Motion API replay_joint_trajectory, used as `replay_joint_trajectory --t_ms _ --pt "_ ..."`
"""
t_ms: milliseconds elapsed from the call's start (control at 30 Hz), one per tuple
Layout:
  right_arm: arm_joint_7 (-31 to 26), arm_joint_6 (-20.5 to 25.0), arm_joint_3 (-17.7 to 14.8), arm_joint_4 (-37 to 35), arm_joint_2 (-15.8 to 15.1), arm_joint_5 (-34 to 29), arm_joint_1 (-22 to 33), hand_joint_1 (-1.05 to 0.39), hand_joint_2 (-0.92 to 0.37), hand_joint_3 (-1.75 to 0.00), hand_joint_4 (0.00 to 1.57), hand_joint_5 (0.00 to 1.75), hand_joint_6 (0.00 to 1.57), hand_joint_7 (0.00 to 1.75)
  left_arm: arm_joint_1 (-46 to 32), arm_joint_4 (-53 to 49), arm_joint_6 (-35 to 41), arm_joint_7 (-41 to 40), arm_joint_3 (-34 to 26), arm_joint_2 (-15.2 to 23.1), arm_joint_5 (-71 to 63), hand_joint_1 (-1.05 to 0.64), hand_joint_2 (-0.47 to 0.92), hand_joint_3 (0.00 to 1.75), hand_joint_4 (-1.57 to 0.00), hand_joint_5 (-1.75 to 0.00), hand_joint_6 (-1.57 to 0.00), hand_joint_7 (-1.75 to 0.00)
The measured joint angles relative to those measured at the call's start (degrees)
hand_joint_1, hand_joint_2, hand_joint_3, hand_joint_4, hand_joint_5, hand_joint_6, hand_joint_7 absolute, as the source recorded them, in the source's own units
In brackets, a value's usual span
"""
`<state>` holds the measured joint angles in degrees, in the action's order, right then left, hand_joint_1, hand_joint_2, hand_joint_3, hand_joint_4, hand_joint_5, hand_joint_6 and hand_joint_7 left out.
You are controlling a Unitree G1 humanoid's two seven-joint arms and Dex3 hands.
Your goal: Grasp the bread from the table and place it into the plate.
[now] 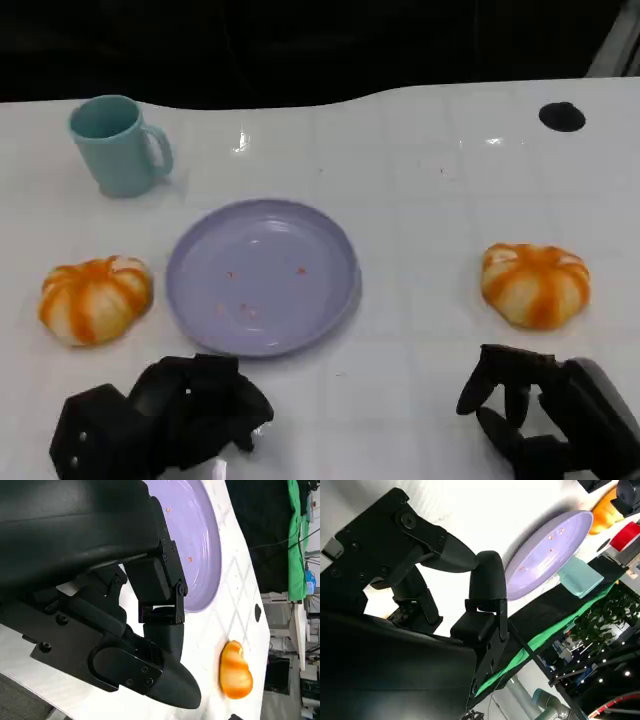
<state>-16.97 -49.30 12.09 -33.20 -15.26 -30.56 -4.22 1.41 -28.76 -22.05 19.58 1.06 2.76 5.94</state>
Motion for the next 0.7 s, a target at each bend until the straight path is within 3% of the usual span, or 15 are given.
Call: replay_joint_trajectory --t_ms 67,200,400,433,500,533,700 --pt "-0.23 -0.01 -0.02 0.0 0.0 0.0 0.0 -0.29 -0.51 -0.96 0.81 1.58 0.85 0.95 0.02 0.0 0.01 0.0 0.0 0.0 -0.02 -1.04 0.85 0.0 -0.88 -1.51 -1.29 -0.76" --pt "-1.69 -0.34 -0.15 0.0 0.0 -0.08 -0.04 -0.3 -0.62 -0.72 0.82 1.22 0.93 0.6 0.04 0.0 0.06 0.0 -0.01 0.0 -0.02 -1.03 0.84 0.0 -0.88 -1.52 -1.29 -0.75" --pt "-6.19 -1.07 -0.8 0.47 -0.01 -2.16 -0.34 -0.36 -0.71 -0.52 0.66 0.81 0.83 0.27 0.08 0.0 0.1 0.0 -0.01 0.02 -0.02 -1.03 0.85 0.0 -0.87 -1.51 -1.28 -0.75" --pt "-6.66 -1.07 -0.87 0.6 -0.04 -2.52 -0.36 -0.4 -0.8 -0.33 0.55 0.63 0.73 0.16 0.09 0.0 0.1 0.0 -0.01 0.03 -0.03 -1.03 0.85 0.0 -0.87 -1.51 -1.28 -0.75" --pt "-6.99 -1.06 -0.92 1.17 -0.43 -3.11 -0.38 -0.42 -0.89 -0.16 0.52 0.5 0.68 0.09 0.11 0.0 0.11 0.0 0.0 0.03 -0.04 -1.03 0.85 0.0 -0.87 -1.51 -1.28 -0.76" --pt "-7.0 -1.06 -0.97 1.46 -0.72 -3.51 -0.43 -0.46 -0.91 -0.11 0.39 0.4 0.56 0.04 0.11 0.0 0.11 0.0 0.0 0.04 -0.04 -1.03 0.85 0.0 -0.87 -1.52 -1.28 -0.76" --pt "-5.06 0.84 -1.25 5.04 -2.7 -3.72 -0.48 -0.55 -0.92 -0.06 0.13 0.22 0.34 0.0 0.16 -0.07 0.09 0.0 -0.01 0.05 -0.04 -1.04 0.85 0.0 -0.87 -1.52 -1.28 -0.76"
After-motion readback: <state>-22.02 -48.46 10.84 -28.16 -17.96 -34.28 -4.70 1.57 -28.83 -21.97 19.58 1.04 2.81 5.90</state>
